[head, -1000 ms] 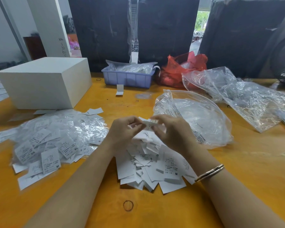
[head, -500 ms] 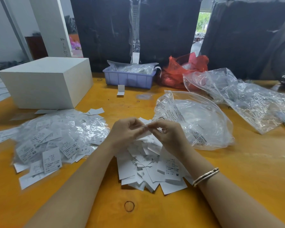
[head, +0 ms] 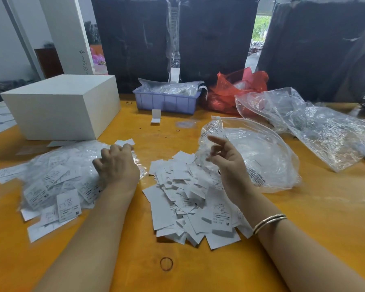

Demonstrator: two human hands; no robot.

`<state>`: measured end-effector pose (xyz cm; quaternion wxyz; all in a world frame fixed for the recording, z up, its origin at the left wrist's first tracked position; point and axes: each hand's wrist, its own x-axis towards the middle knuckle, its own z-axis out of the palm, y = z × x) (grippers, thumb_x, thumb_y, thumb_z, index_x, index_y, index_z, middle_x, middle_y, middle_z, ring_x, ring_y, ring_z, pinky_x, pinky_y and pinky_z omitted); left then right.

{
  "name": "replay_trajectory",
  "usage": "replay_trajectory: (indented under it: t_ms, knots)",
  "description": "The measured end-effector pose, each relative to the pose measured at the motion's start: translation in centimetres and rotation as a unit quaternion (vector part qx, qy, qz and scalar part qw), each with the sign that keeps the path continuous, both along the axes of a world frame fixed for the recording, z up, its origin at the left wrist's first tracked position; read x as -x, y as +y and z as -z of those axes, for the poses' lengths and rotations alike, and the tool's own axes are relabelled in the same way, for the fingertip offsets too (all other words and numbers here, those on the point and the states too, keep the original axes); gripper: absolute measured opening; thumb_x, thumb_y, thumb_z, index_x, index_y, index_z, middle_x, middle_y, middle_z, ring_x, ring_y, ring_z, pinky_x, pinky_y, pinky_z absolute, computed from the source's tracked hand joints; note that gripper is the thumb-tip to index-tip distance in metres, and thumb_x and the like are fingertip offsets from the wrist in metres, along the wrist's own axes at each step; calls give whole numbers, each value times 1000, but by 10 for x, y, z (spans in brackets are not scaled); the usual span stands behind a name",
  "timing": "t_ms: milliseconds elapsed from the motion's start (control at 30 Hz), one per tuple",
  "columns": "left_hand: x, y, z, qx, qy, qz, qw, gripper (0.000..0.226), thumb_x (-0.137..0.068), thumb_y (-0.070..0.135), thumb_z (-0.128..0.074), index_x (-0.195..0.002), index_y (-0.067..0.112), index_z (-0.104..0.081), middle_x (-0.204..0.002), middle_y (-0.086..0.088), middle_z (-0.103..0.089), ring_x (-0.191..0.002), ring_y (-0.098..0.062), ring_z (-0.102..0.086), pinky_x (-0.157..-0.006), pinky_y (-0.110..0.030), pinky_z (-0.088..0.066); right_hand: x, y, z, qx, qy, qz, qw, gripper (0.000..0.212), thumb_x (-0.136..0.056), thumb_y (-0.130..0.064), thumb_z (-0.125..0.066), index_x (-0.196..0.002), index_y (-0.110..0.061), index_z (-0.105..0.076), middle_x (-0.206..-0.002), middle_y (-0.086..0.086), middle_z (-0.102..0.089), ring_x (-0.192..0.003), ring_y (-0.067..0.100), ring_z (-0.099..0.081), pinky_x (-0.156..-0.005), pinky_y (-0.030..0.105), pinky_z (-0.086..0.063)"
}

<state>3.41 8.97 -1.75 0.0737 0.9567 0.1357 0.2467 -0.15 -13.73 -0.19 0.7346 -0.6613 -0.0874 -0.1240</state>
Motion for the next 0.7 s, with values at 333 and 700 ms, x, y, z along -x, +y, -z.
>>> replay_trajectory:
  t_ms: [333,700]
  knots:
    - [20,-52,-15,365,77,447,813,40,-76,55,-54,-107,31,-63,-97,25,-59,-89,19,-53,-67,-4,-41,0,6,2,-56,12,-50,997,31,-80,4,-64,-100,-20,-65,-77,-4,-58,-88,21,-62,-82,26,-48]
    - [19,-55,-17,576,-10,371,729,10,-81,15,-69,-85,13,-61,-81,-2,-73,-79,-7,-68,-71,-14,-51,-2,-11,6,391,-144,26,908,13,-84,-13,-64,-93,-22,-62,-84,-5,-59,-71,4,-52,-66,17,-42]
